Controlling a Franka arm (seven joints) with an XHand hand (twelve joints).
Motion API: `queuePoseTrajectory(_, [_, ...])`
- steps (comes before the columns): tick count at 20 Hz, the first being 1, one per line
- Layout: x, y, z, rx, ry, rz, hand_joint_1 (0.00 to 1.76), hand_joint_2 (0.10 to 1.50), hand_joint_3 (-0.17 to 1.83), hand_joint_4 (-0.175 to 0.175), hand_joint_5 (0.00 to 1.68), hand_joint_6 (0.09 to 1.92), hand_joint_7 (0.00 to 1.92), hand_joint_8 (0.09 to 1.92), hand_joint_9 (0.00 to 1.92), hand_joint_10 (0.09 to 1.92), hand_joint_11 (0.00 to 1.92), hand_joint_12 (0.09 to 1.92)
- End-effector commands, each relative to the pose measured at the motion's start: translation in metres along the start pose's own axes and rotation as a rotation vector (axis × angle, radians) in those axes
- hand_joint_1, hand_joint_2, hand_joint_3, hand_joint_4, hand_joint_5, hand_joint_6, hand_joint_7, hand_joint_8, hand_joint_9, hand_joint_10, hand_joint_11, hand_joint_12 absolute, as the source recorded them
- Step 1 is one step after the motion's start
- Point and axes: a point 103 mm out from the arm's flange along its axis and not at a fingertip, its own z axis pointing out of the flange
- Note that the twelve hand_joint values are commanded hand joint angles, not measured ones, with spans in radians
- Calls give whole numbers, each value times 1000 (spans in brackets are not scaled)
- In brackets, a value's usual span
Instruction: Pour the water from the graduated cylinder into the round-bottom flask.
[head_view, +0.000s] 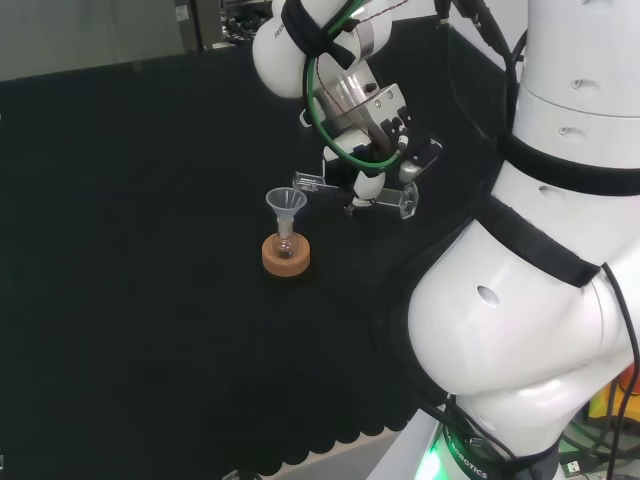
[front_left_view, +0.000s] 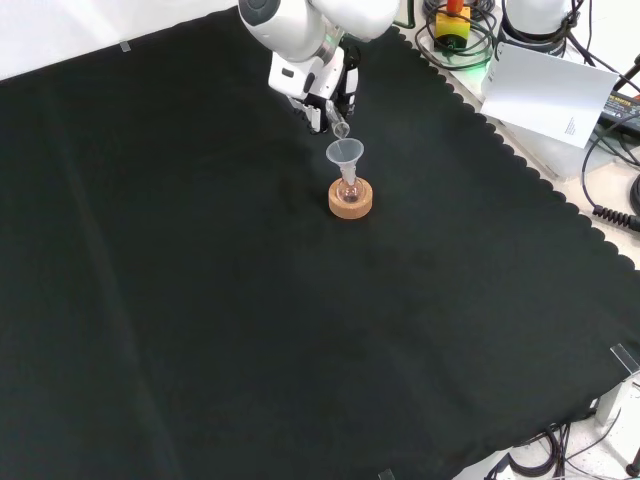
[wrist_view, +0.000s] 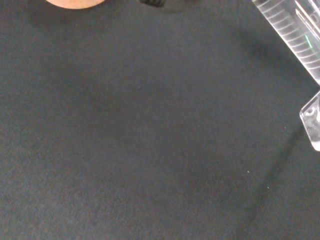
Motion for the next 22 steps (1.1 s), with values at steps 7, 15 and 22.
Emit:
queuePoseTrajectory(7, [1, 0, -4, 61, -55, 21, 1133, 1143, -1, -146, 940, 1075, 1228, 360, 1434, 87, 1295, 735])
queuePoseTrajectory(15, [-2, -4, -8, 88, -71, 37, 1132, 1144, -1, -145, 939, 1078, 1230, 358, 1435, 87, 1295, 733])
queuePoseTrajectory(22, [6, 0, -15, 145, -114, 81, 1131, 1144, -1, -145, 937, 1080, 1232, 356, 1436, 87, 1297, 732])
